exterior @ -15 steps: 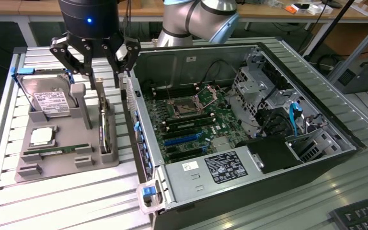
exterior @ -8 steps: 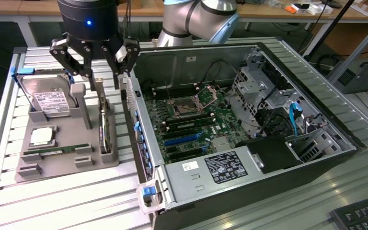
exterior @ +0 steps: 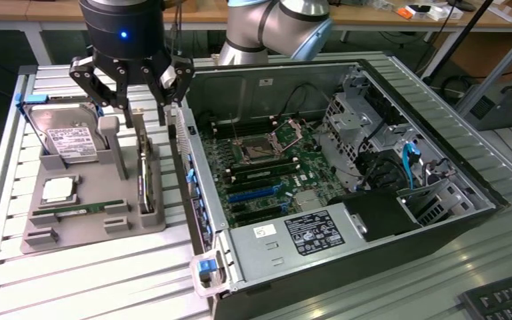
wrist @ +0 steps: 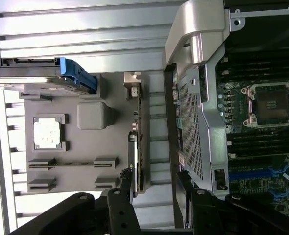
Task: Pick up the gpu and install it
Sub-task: 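Pick up the gpu and move the gpu toward the slot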
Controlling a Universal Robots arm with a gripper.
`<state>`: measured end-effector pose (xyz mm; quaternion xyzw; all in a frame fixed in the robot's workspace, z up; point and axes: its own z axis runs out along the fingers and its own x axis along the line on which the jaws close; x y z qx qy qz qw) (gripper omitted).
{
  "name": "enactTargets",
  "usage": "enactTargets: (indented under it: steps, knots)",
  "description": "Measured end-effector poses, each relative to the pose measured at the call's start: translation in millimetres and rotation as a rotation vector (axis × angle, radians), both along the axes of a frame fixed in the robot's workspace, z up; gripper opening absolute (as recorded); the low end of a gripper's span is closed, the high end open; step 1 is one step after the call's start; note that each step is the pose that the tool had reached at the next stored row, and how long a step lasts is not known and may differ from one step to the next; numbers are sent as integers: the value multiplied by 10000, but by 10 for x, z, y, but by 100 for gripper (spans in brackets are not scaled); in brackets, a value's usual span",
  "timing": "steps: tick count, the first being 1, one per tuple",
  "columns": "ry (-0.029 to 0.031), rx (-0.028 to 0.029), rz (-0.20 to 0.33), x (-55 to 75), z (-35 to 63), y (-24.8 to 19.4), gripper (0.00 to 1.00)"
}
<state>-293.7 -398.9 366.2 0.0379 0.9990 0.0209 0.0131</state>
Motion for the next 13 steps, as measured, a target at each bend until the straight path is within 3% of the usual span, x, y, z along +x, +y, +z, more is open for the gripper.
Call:
enactTargets:
  steps: [13]
  knots:
    - [0,0,0,-16,-32,-2,48]
